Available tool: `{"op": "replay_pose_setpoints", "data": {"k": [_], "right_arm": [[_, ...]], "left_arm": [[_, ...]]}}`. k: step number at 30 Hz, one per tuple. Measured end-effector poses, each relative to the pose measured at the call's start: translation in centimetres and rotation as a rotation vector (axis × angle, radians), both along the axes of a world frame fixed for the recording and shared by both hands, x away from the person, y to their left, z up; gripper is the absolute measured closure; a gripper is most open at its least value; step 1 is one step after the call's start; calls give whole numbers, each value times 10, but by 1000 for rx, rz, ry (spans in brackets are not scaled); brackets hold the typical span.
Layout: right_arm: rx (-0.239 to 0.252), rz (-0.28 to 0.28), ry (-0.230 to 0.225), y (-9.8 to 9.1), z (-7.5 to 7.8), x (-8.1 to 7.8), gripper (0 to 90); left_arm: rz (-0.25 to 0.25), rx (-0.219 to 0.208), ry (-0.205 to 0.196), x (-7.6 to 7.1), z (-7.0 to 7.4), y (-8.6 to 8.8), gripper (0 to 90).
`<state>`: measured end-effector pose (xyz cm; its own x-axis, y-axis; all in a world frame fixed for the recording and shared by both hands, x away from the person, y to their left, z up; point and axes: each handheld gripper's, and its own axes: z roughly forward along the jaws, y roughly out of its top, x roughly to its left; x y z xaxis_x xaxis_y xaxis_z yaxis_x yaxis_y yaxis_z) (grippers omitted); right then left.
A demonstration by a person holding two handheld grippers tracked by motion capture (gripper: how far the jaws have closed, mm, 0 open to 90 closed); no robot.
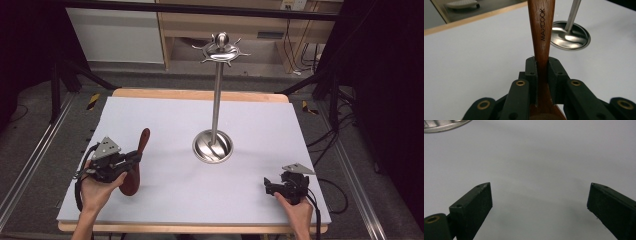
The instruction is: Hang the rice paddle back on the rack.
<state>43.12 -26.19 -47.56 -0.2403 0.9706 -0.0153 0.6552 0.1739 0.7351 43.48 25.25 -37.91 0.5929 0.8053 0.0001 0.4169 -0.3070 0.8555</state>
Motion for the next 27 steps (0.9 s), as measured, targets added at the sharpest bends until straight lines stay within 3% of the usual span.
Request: {"op": "replay_pose_setpoints", "data": {"k": [3,6,15,27], "right_arm": [[4,-3,-3,0,0,0,66],[9,-4,-5,0,1,-1,66],[9,-3,-3,0,0,0,66],[5,-4,-4,0,0,0,66]], "left_arm": [[6,-26,-22,-2,1,0,787],[24,-57,-83,-7,5,2,787],[39,-86,-158,-14,10,4,789],[31,-136,-191,-15,21,4,789]]}}
